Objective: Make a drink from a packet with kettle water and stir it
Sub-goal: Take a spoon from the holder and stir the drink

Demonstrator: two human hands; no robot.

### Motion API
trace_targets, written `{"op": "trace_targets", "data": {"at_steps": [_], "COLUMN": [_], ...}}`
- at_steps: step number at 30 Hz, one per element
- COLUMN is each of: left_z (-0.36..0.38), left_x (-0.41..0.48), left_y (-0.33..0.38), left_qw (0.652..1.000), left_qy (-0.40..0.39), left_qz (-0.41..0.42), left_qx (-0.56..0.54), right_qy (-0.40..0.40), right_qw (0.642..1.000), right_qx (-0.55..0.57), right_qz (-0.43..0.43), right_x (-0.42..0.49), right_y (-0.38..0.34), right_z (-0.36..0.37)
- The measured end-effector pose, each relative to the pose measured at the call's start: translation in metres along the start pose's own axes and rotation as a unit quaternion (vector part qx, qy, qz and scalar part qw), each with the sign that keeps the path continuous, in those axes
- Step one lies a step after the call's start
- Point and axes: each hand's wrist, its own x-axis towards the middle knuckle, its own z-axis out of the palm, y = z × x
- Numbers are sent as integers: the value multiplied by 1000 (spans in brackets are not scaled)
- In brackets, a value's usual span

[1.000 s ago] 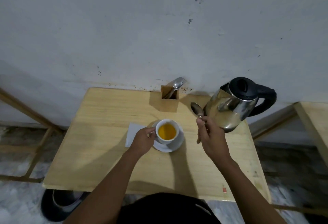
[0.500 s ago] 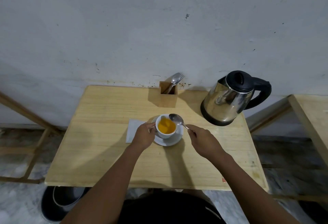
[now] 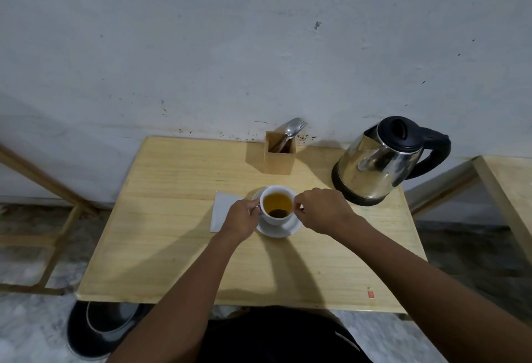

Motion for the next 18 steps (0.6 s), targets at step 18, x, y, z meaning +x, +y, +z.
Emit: {"op": "trace_targets", "data": {"at_steps": [18], "left_z": [-2], "left_x": [3], "left_y": [-1], "left_qw": [1000], "left_qy": [-15], "left_qz": [7], "left_qx": [12], "right_qy": [-71], "right_qw": [997], "right_qx": [-43], "right_qz": [1], "right_x": [39], "right_y": [-17], "right_z": [-26]}}
